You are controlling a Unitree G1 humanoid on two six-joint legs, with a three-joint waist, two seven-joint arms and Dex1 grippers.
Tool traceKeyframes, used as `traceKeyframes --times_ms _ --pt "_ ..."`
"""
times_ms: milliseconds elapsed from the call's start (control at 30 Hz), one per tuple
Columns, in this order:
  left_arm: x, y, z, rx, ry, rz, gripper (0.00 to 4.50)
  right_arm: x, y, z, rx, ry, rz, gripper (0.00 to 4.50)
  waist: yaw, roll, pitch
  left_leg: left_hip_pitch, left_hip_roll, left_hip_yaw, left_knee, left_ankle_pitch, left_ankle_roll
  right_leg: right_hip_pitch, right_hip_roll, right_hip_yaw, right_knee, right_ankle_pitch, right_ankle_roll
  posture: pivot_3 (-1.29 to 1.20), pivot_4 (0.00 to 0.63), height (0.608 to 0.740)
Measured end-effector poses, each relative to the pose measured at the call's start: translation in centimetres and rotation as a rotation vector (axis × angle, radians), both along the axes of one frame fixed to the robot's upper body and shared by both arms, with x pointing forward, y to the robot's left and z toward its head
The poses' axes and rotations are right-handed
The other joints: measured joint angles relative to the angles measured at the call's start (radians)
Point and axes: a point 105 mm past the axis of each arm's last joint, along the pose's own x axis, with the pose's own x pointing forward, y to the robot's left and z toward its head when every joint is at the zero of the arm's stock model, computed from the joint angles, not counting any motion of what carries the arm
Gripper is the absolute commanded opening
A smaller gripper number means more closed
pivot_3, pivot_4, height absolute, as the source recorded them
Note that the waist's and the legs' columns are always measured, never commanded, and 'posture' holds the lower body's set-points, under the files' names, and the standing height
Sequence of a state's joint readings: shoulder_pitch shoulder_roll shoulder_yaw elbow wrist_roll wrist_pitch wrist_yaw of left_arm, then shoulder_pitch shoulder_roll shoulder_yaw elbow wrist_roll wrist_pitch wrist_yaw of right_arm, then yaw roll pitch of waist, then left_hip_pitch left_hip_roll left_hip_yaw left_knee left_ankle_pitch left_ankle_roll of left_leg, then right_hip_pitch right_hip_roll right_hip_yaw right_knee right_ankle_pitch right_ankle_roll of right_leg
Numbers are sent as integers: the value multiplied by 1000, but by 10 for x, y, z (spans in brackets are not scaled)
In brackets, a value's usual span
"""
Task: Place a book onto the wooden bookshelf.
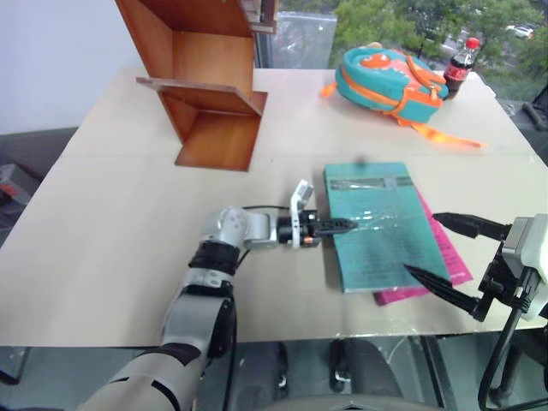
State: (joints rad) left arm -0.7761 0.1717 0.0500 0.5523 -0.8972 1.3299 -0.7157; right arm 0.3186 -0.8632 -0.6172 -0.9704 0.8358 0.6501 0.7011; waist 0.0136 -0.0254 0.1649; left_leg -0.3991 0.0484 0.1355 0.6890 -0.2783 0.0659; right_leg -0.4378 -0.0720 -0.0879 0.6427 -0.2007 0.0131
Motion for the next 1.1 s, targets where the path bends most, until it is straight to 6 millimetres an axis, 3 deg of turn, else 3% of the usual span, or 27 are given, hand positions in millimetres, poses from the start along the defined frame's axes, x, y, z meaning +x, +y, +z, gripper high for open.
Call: traceKeyframes --times_ms 167,267,300,367,467,533,600,633,700,733,800,833,900,967,1100 --pt "1 34 17 -40 -34 53 48 4 -2 -1 9 4 -1 4500 -4 0 0 0 2 0 0 0 0 -1 1 0 1 0 0 0 150 740" --pt "-1 67 56 -33 -236 92 48 12 -1 3 26 -26 23 4500 0 -3 2 -1 1 -1 1 0 0 0 0 -1 0 0 0 0 150 740" --pt "-4 78 80 -1 -417 105 48 17 -1 2 34 -27 32 4500 -1 -4 2 -1 1 -1 1 0 0 0 0 0 0 1 -2 0 150 740" --pt "-7 82 99 34 -602 106 48 22 -1 1 44 -27 41 4500 0 -3 2 0 1 -1 1 0 -1 0 -1 -1 0 2 -4 0 150 740" --pt "-11 75 133 75 -902 90 48 29 -2 1 52 -32 52 4500 11 -3 2 -1 -1 -3 1 0 -1 1 -1 -3 0 2 -4 0 150 740" --pt "-11 68 161 143 -1196 77 48 34 -1 3 55 -42 66 4500 13 -3 3 -1 -2 -3 2 0 0 2 -1 -4 -1 2 -4 0 150 740" --pt "-10 65 185 252 -1522 68 48 37 -2 2 59 -44 74 4500 12 -3 3 0 -3 -2 1 0 0 2 -1 -5 -1 2 -4 0 150 740" --pt "-10 65 199 377 -1798 39 48 41 -3 2 59 -47 71 4500 10 -3 3 0 -4 -2 1 0 0 2 0 -6 -2 2 -4 0 150 740" --pt "-8 64 212 506 -2045 -20 48 45 -4 2 58 -54 74 4500 9 -3 3 0 -4 -2 1 0 0 2 0 -6 -2 2 -4 0 150 740" --pt "-6 64 228 596 -2218 -48 48 49 -2 3 70 -63 87 4500 8 -3 3 -1 -4 -2 1 0 0 2 0 -6 -2 2 -4 0 150 740" --pt "-5 67 242 648 -2315 -41 48 51 0 4 75 -70 96 4500 7 -3 3 -1 -4 -2 1 0 0 2 0 -6 -1 2 -4 0 150 740" --pt "0 76 259 746 -2407 -34 48 54 2 4 81 -80 105 4500 2 -4 3 -1 -3 -2 1 0 0 1 1 -6 -2 2 -4 0 150 740" --pt "9 98 278 958 -2466 -36 48 59 4 0 92 -78 112 4500 -2 -4 3 0 -3 0 1 0 0 1 1 -5 -2 1 -2 0 150 740" --pt "24 122 285 1184 -2411 -42 48 64 5 -2 100 -77 117 4500 -3 -2 3 0 -3 1 0 0 0 0 1 -5 -1 0 0 0 150 740" --pt "58 188 273 1584 -2077 -54 48 74 10 1 106 -114 139 4500 -1 -3 4 -1 -2 1 0 0 0 -1 1 -5 -1 -1 1 0 150 740"
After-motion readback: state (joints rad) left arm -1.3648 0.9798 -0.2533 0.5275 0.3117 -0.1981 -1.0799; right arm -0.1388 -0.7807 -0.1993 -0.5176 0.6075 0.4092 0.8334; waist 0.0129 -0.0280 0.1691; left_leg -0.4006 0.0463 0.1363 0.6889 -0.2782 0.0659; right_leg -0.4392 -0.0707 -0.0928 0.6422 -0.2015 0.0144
